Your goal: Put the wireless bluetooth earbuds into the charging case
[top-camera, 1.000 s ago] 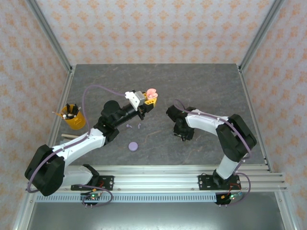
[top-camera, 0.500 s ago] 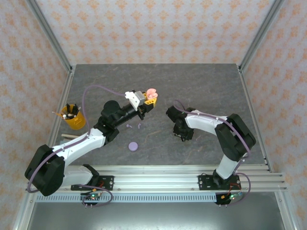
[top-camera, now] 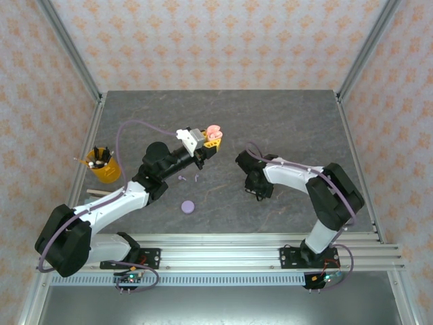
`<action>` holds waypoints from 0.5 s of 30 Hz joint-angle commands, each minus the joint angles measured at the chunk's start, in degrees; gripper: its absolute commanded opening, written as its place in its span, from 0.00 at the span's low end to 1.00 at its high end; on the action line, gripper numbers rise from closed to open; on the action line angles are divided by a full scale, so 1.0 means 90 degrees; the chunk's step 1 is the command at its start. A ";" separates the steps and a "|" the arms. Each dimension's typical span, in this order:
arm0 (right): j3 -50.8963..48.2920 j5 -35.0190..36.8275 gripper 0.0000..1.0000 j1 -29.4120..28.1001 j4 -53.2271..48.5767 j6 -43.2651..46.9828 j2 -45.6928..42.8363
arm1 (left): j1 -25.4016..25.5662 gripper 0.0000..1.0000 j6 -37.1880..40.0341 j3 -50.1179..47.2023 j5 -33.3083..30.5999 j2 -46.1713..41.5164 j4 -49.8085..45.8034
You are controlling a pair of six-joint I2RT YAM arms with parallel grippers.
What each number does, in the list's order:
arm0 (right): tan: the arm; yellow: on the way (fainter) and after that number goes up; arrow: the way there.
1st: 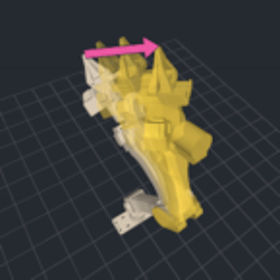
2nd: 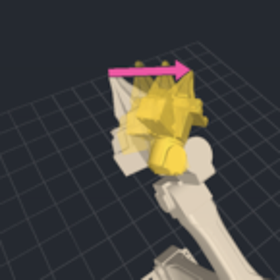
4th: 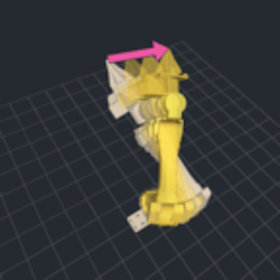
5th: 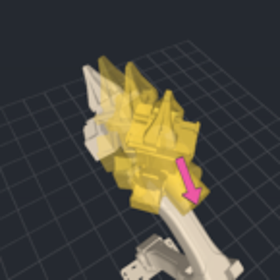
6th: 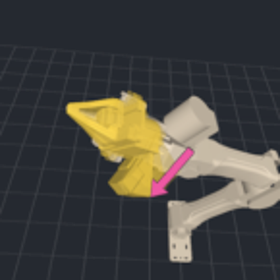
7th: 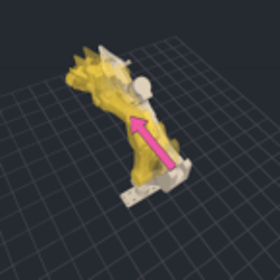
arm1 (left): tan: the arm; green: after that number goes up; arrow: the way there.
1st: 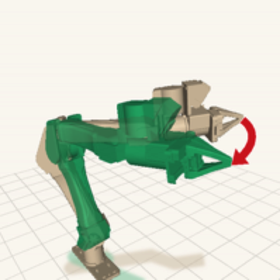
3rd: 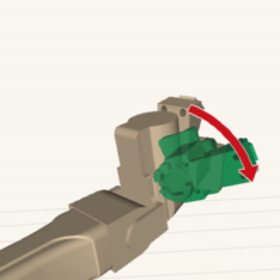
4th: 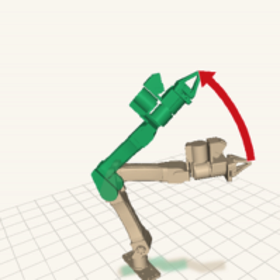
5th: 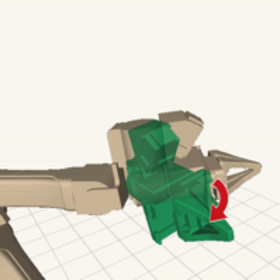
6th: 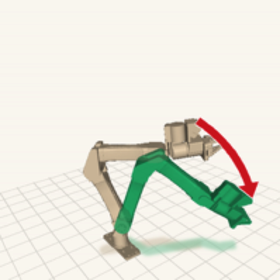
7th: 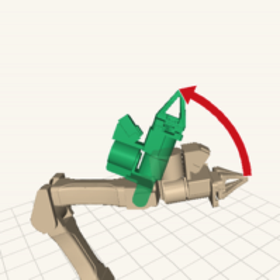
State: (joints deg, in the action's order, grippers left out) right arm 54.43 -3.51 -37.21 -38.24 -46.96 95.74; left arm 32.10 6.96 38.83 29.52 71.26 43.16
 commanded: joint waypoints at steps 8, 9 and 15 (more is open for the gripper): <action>-0.0677 -0.0242 0.18 0.0092 0.0580 0.0274 -0.0571 | -0.0061 0.00 -0.0052 0.0087 0.0006 -0.0069 0.0152; -0.0704 -0.0252 0.18 0.0092 0.0652 0.0323 -0.0660 | -0.0062 0.00 -0.0047 0.0104 0.0011 -0.0075 0.0123; -0.0999 -0.0276 0.17 0.0137 0.1309 0.0772 -0.1296 | -0.0067 0.00 -0.0031 0.0163 0.0002 -0.0063 0.0060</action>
State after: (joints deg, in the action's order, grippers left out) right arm 46.87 -6.09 -36.53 -30.57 -43.18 87.48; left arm 32.10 6.98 38.83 29.52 71.26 43.09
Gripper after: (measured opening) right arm 0.169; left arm 0.225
